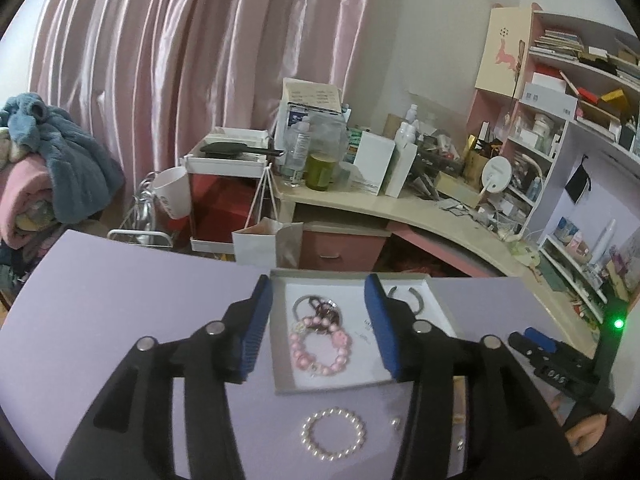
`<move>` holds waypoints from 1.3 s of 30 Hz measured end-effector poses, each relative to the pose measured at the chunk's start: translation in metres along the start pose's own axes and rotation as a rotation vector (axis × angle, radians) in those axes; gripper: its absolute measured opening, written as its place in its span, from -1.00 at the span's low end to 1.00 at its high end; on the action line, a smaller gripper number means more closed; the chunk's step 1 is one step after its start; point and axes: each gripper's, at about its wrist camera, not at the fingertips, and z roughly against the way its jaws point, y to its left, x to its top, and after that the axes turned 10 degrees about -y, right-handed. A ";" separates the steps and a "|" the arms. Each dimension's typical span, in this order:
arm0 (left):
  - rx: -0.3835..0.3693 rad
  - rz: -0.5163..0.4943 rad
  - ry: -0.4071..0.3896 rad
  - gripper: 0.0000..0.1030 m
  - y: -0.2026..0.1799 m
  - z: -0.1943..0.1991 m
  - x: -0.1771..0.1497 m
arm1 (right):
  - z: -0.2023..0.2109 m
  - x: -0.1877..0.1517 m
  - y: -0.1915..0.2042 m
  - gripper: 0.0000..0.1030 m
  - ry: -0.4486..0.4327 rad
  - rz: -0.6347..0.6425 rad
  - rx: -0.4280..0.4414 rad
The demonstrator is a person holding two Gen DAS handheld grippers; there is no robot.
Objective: Organize jewelry
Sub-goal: 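Move the right tool to a pearl stud earring while the left tool reaches the pearl bracelet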
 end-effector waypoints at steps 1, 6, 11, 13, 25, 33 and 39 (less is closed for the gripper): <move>0.004 -0.004 -0.001 0.07 0.000 0.004 -0.005 | 0.003 -0.005 0.001 0.23 0.005 0.003 0.002; 0.014 -0.007 0.025 0.25 -0.001 0.017 -0.036 | 0.012 -0.032 0.007 0.23 0.051 0.027 0.012; 0.041 0.024 0.089 0.45 0.001 0.019 -0.075 | 0.014 -0.065 0.011 0.22 0.128 0.020 0.024; 0.044 0.042 0.109 0.50 0.003 0.020 -0.089 | 0.015 -0.076 0.014 0.21 0.154 0.025 0.031; 0.039 0.019 0.194 0.70 -0.007 0.019 -0.135 | 0.010 -0.107 0.036 -0.07 0.246 0.063 0.048; 0.038 0.002 0.205 0.71 -0.009 0.016 -0.140 | 0.003 -0.111 0.039 -0.24 0.258 0.105 0.027; 0.038 -0.004 0.217 0.72 -0.010 0.014 -0.142 | 0.000 -0.112 0.042 -0.44 0.251 0.146 0.012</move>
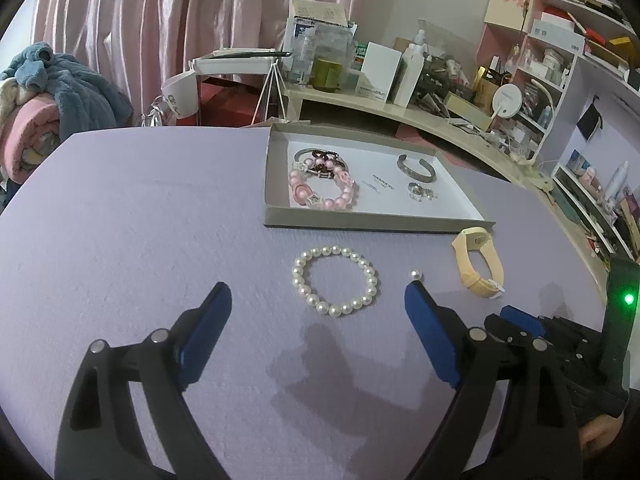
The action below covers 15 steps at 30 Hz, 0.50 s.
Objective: Organize jewelry
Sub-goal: 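Move the right tool to a pearl stud earring while the left tool reaches the pearl bracelet, then grasp the pearl earring with the right tool while the left tool grasps the pearl bracelet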
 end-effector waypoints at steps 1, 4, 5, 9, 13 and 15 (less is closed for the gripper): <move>0.000 -0.001 0.002 0.72 0.000 0.000 0.000 | 0.000 0.000 0.001 -0.46 0.000 0.006 -0.002; -0.002 -0.003 0.005 0.72 -0.001 -0.001 -0.001 | 0.000 -0.001 0.003 -0.46 -0.002 0.022 -0.010; -0.002 -0.004 0.007 0.72 -0.001 -0.001 -0.001 | 0.000 -0.001 0.004 -0.46 -0.003 0.029 -0.015; -0.005 -0.006 0.019 0.72 -0.003 -0.003 -0.002 | 0.000 -0.002 0.008 -0.73 -0.002 0.067 -0.030; -0.009 -0.014 0.031 0.74 -0.005 -0.007 -0.004 | 0.001 -0.001 0.002 -0.73 -0.004 0.032 -0.034; -0.010 -0.028 0.043 0.77 -0.009 -0.013 -0.005 | 0.002 0.001 -0.002 -0.73 -0.007 0.012 -0.035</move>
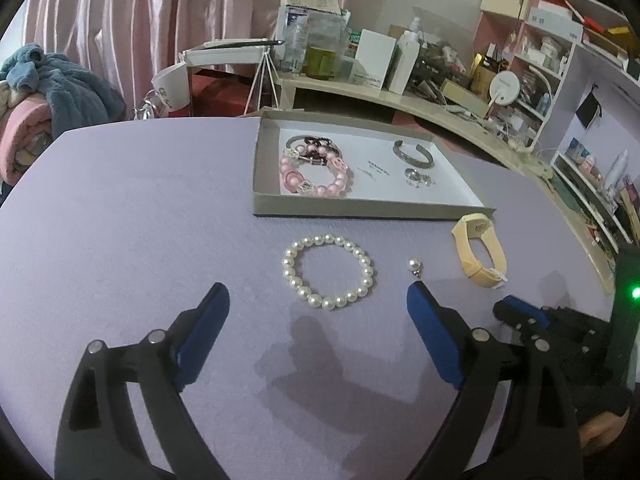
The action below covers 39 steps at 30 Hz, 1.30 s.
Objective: Organize jewelry
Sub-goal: 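Grasp the pearl earring with the right tool while the left tool grasps the pearl bracelet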
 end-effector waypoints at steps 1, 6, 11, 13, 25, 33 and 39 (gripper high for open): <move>0.003 -0.014 0.008 0.78 -0.002 -0.005 0.000 | 0.001 0.002 -0.002 -0.73 -0.005 -0.009 -0.002; 0.026 -0.044 0.064 0.78 -0.010 -0.033 -0.002 | 0.007 0.010 -0.007 -0.73 -0.033 -0.034 -0.003; 0.061 -0.019 0.082 0.73 -0.003 -0.045 0.001 | 0.008 0.017 -0.011 -0.73 -0.043 -0.067 -0.001; 0.066 0.006 0.083 0.53 0.004 -0.048 0.005 | 0.007 0.017 -0.012 -0.73 -0.039 -0.075 0.000; 0.058 -0.091 0.116 -0.48 0.002 -0.067 0.006 | 0.006 0.016 -0.016 -0.73 -0.028 -0.096 0.002; 0.012 -0.058 0.132 -0.82 0.006 -0.063 0.008 | 0.013 0.023 -0.018 -0.73 -0.059 -0.105 0.005; -0.059 -0.045 0.040 -0.82 0.001 -0.031 0.038 | 0.028 0.049 -0.023 -0.73 -0.149 -0.108 0.009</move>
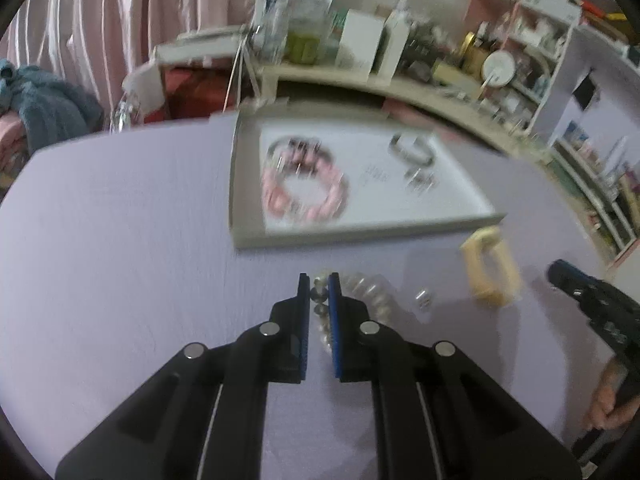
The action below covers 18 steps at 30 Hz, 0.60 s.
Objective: Organize jewelry
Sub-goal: 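Grasp the pearl earring with the right tool while the left tool grasps the pearl bracelet, then carry the earring and pearl bracelet into the tray and open both tools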
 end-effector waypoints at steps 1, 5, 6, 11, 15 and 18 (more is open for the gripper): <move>-0.013 -0.004 -0.022 -0.82 -0.002 0.007 0.008 | 0.001 0.004 0.000 -0.73 -0.013 0.000 0.001; -0.053 -0.003 -0.093 -0.82 -0.010 0.029 0.035 | 0.005 0.021 -0.002 -0.73 -0.060 -0.001 0.009; -0.063 0.001 -0.110 -0.82 -0.010 0.034 0.041 | 0.006 0.024 -0.001 -0.73 -0.069 0.003 0.010; -0.073 0.015 -0.171 -0.82 -0.012 0.050 0.067 | 0.006 0.037 0.000 -0.73 -0.100 0.014 0.017; -0.067 0.012 -0.200 -0.82 -0.012 0.058 0.076 | 0.003 0.041 0.001 -0.73 -0.109 0.018 0.023; -0.063 0.013 -0.203 -0.82 -0.012 0.058 0.077 | 0.001 0.043 0.003 -0.73 -0.109 0.024 0.031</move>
